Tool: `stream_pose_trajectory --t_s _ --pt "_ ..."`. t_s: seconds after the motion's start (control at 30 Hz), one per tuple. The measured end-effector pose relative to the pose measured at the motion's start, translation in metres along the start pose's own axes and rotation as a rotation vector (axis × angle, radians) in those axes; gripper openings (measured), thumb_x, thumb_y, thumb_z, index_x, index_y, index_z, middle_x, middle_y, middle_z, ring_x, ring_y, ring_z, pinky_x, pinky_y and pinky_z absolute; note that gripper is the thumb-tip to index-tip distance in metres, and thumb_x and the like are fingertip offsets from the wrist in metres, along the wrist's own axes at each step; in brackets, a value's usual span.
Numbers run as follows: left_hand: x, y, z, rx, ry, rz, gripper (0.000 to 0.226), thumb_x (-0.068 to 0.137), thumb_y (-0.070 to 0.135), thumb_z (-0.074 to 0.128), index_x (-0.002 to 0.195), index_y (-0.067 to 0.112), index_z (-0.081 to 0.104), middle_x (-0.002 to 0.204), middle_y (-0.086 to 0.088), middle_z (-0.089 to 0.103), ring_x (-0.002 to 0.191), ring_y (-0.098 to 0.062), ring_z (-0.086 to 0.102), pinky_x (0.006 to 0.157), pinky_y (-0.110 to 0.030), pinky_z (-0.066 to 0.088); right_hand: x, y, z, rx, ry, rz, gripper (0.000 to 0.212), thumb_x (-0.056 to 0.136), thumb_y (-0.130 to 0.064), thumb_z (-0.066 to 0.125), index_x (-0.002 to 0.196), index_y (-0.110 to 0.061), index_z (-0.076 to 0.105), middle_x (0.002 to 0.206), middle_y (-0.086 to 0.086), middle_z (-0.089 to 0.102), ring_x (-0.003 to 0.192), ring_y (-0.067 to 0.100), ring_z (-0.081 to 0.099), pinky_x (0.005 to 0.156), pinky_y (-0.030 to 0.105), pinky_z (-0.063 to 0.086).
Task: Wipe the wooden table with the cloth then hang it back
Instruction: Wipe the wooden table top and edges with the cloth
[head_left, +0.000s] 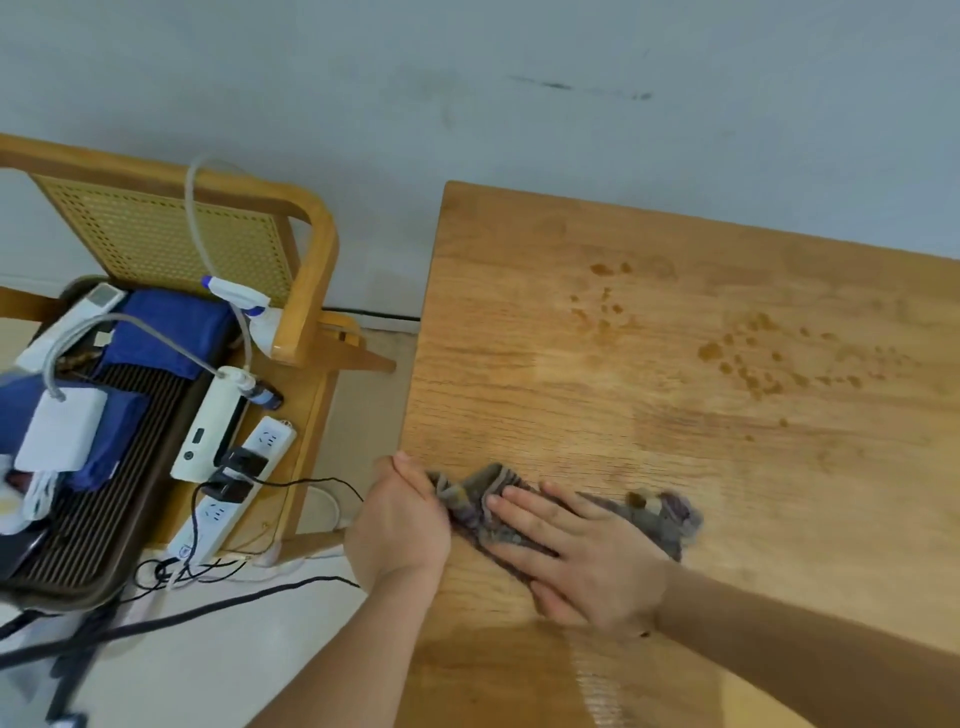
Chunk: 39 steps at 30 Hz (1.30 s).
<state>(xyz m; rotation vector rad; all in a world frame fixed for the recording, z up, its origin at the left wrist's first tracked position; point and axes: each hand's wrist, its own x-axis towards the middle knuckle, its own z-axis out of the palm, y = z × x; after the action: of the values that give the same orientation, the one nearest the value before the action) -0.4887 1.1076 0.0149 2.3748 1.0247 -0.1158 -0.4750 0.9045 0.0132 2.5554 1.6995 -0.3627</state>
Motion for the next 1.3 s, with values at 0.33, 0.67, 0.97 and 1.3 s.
stream_pose_trajectory --t_s 0.33,0.67,0.97,1.3 --pt "0.005 -0.006 0.008 0.018 0.016 0.01 0.053 0.099 0.039 0.007 0.082 0.016 0.052 0.058 0.004 0.05 0.049 -0.009 0.045 0.044 -0.023 0.026 0.115 0.087 -0.033 0.15 0.14 0.746 0.062 0.099 -0.043 0.017 0.156 -0.019 0.014 0.163 0.012 0.001 0.151 0.025 -0.003 0.121 0.048 0.004" --pt "0.003 0.0 0.005 0.048 -0.004 -0.062 0.045 0.101 0.039 0.009 0.089 0.017 0.048 0.063 0.002 0.048 0.056 -0.019 0.045 0.052 -0.029 0.029 0.004 0.012 0.004 0.121 0.109 0.491 0.058 0.099 -0.043 0.032 0.149 -0.015 0.037 0.161 0.012 0.017 0.149 0.026 0.013 0.117 0.048 0.016" --pt "0.003 -0.002 0.007 0.045 0.002 -0.045 0.048 0.1 0.04 0.009 0.086 0.016 0.048 0.064 0.002 0.049 0.057 -0.02 0.047 0.051 -0.028 0.029 0.07 0.019 -0.012 0.169 0.127 0.608 0.06 0.099 -0.043 0.021 0.155 -0.023 0.014 0.163 0.01 0.003 0.15 0.024 -0.002 0.121 0.047 0.004" --pt "0.009 -0.006 0.006 -0.041 -0.039 0.036 0.045 0.099 0.039 0.011 0.101 0.019 0.052 0.089 -0.005 0.063 0.069 -0.025 0.054 0.056 -0.032 0.036 0.098 0.04 -0.017 0.151 0.148 0.438 0.055 0.098 -0.044 0.032 0.151 -0.028 0.032 0.162 0.003 0.016 0.15 0.018 0.011 0.119 0.053 0.015"
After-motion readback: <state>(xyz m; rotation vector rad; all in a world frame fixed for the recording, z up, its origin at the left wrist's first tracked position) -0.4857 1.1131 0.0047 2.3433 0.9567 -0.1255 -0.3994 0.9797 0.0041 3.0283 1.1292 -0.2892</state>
